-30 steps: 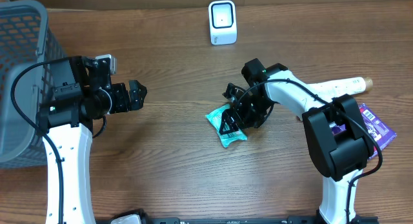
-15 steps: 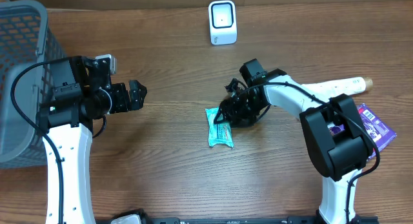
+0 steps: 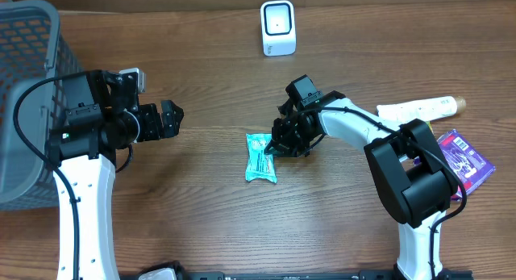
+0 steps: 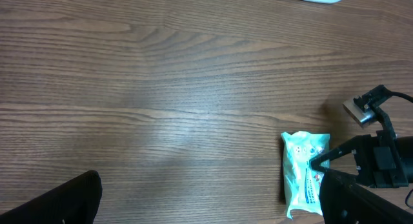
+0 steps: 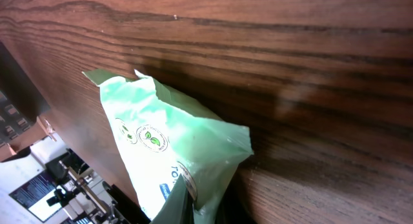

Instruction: Scan the item barcode

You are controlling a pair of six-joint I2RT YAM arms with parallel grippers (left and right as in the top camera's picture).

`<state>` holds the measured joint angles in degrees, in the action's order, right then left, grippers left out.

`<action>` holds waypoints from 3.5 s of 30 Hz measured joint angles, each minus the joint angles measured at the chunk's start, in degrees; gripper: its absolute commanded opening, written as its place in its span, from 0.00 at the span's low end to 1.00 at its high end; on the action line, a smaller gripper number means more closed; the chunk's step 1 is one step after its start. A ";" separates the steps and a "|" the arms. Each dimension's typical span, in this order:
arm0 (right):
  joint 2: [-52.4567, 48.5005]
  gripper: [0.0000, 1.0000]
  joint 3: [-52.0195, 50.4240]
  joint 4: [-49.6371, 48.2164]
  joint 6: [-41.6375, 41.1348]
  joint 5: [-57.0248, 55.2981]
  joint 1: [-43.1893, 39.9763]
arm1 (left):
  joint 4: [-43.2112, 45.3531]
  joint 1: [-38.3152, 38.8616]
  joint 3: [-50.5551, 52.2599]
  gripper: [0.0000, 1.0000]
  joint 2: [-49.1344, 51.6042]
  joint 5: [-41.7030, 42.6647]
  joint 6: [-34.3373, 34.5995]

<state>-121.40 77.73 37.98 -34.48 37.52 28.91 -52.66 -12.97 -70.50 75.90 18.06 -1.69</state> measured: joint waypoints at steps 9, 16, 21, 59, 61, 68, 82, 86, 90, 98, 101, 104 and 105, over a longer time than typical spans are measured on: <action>3.65 0.04 2.14 10.67 4.44 -12.87 0.17 | -0.02 0.00 0.00 1.00 0.00 0.00 0.00; 10.36 0.04 11.28 35.26 9.68 -45.53 3.74 | 0.00 0.00 0.00 1.00 0.00 0.02 0.00; 10.86 0.04 13.03 39.23 10.40 -59.60 7.30 | 0.00 0.00 0.00 0.99 0.00 0.02 0.00; -6.71 0.62 13.25 45.77 1.49 -62.79 17.97 | -0.02 0.00 0.00 1.00 0.00 0.00 0.00; -6.71 0.60 13.27 45.77 1.44 -62.55 17.97 | -0.02 0.00 0.00 1.00 0.00 0.02 0.00; -6.71 0.31 13.40 46.53 1.46 -63.17 17.97 | -0.02 0.00 0.00 1.00 0.00 0.02 0.00; -7.63 0.45 13.40 58.95 1.14 -73.20 17.94 | -0.02 0.00 0.00 1.00 0.00 0.02 0.00; -7.63 0.50 13.40 58.97 1.05 -74.99 17.62 | 0.00 0.00 0.00 1.00 0.00 0.02 0.00; -7.63 0.88 13.40 56.87 0.92 -76.13 16.85 | -0.02 0.00 0.00 1.00 0.00 0.02 0.00; -7.02 1.00 14.97 40.17 -0.26 -76.41 16.22 | -0.02 0.00 0.00 1.00 0.00 0.02 0.00; -6.99 1.00 17.97 38.91 -1.62 -72.04 14.88 | -0.02 0.00 0.00 1.00 0.00 0.02 0.00; -5.86 0.99 20.09 37.35 -3.08 -66.49 11.54 | -0.02 0.00 0.00 1.00 0.00 0.02 0.00; -4.81 0.98 20.09 36.76 -3.26 -64.39 10.47 | -0.02 0.00 0.00 1.00 0.00 0.02 0.00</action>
<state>-126.21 97.82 74.74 -37.74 -26.87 39.38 -52.69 -12.97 -70.50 75.90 18.09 -1.69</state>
